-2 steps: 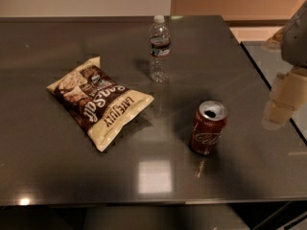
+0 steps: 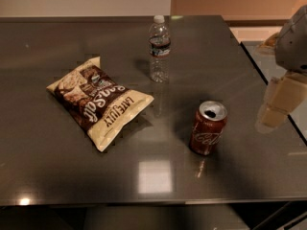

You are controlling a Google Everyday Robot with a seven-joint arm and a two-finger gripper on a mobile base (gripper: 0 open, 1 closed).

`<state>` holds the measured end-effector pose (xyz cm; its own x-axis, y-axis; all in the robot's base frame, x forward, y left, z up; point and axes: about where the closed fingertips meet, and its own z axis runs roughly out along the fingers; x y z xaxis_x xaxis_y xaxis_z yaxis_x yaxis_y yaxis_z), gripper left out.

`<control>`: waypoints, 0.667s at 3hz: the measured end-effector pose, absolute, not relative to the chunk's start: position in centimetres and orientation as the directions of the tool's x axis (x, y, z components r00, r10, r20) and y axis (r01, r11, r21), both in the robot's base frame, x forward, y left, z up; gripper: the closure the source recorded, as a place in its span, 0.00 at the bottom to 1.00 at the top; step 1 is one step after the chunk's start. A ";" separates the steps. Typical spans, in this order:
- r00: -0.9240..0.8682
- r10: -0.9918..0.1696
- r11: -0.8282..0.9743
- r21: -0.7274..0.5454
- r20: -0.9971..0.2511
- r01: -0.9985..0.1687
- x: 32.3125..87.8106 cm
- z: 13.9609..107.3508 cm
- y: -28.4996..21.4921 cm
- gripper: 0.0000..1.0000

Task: Move coke can near water bottle

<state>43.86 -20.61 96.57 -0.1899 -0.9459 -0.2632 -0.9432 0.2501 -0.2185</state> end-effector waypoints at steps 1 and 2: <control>-0.132 -0.927 0.207 -0.184 -0.351 -0.961 43.6 94.7 -18.8 0.00; -0.077 -0.901 0.154 -0.148 -0.426 -0.977 42.7 92.8 -16.5 0.00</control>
Offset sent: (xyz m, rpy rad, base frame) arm -0.0232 0.0670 -0.0651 0.2899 0.0796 0.2201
